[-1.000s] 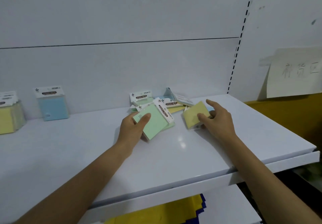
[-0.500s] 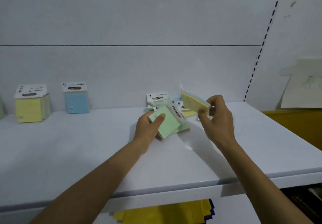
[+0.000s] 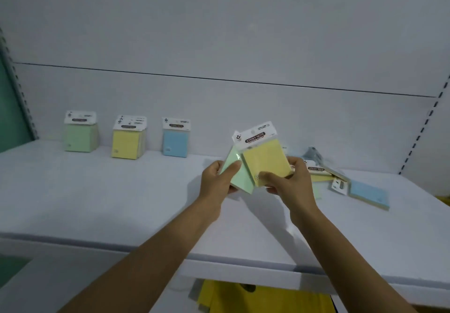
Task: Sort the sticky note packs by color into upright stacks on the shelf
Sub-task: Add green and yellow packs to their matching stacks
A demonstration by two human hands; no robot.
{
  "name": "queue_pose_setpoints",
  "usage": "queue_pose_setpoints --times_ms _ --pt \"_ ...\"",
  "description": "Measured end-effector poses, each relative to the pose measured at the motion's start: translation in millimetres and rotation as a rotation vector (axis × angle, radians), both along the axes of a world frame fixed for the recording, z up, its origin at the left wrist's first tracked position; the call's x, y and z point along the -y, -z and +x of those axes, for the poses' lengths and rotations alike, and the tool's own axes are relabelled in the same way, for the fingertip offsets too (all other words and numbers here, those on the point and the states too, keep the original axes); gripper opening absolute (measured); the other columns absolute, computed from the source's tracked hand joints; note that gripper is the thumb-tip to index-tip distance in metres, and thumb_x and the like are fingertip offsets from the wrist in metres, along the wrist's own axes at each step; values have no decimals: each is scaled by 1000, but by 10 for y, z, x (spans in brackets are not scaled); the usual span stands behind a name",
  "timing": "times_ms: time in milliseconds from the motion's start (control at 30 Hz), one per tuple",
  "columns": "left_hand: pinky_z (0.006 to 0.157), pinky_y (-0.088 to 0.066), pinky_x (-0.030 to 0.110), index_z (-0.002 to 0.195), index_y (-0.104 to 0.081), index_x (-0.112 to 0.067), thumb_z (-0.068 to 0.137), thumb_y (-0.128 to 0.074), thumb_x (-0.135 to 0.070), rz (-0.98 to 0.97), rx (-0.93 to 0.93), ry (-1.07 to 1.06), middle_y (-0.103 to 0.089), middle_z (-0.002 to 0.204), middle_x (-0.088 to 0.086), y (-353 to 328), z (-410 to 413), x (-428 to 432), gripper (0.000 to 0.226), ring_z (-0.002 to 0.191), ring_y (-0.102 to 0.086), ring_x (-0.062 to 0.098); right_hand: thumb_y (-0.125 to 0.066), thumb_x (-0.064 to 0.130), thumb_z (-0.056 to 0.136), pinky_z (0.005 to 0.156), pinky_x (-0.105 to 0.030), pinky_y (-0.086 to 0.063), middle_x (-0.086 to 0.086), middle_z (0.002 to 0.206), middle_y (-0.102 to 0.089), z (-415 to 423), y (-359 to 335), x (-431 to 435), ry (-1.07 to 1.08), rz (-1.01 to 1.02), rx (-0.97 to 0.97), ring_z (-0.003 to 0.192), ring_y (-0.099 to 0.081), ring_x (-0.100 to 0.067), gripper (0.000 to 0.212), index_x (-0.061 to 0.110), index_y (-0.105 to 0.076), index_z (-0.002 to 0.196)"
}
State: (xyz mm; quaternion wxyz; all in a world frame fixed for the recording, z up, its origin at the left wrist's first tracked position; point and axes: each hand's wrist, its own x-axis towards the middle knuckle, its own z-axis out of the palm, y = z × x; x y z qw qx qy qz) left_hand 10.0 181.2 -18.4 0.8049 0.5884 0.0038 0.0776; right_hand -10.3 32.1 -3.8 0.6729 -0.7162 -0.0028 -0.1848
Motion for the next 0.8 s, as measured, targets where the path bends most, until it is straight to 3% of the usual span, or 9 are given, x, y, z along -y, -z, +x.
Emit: queue_pose_setpoints --times_ms 67,167,300,433,533,700,800 --pt "69 -57 30 92 -59 -10 84 -67 -19 -21 23 -14 -67 89 9 -71 -21 -299 15 82 -65 20 -79 12 69 60 -29 -56 1 92 -61 34 -22 -246 -52 -32 -23 72 -67 -16 46 19 -49 103" --pt "77 -56 35 99 -59 -9 86 -64 -18 27 31 -36 -68 96 11 -90 -28 -733 17 87 -65 22 -79 21 67 69 -37 -53 -1 89 -63 100 -12 -644 -51 -186 -47 80 -63 -20 38 18 -52 95" --pt "75 -55 34 90 -58 -14 86 -63 -16 96 21 -63 -67 94 9 28 -29 -1298 7 83 -66 20 -78 35 67 65 -33 -47 2 86 -62 202 52 -1168 -23 -373 -36 77 -58 -15 37 18 -56 91" --pt "74 -56 36 92 -59 -19 85 -63 -11 156 61 -90 -68 100 9 57 52 -1928 12 87 -67 22 -73 43 72 79 -41 -51 5 97 -59 319 60 -1767 -55 -546 -46 91 -58 -19 52 22 -49 113" --pt "76 -55 40 89 -62 -26 84 -60 -6 231 120 -92 -69 91 -1 -40 177 -2381 21 84 -66 19 -67 47 78 80 -41 -49 4 101 -53 452 -2 -2247 -81 -678 -35 97 -56 -25 59 21 -40 123" --pt "76 -53 35 90 -60 -29 88 -59 -17 431 182 -44 -69 95 -3 -171 399 -3136 13 89 -65 19 -60 40 87 88 -51 -49 -7 114 -56 716 -25 -2973 -168 -645 -159 102 -59 -30 46 13 -36 117" --pt "77 -49 36 93 -54 -18 90 -56 -16 633 266 -74 -65 96 4 -167 526 -3585 4 89 -61 22 -53 32 93 89 -53 -48 -12 117 -56 855 62 -3321 -141 -612 -158 103 -59 -34 37 9 -38 117"
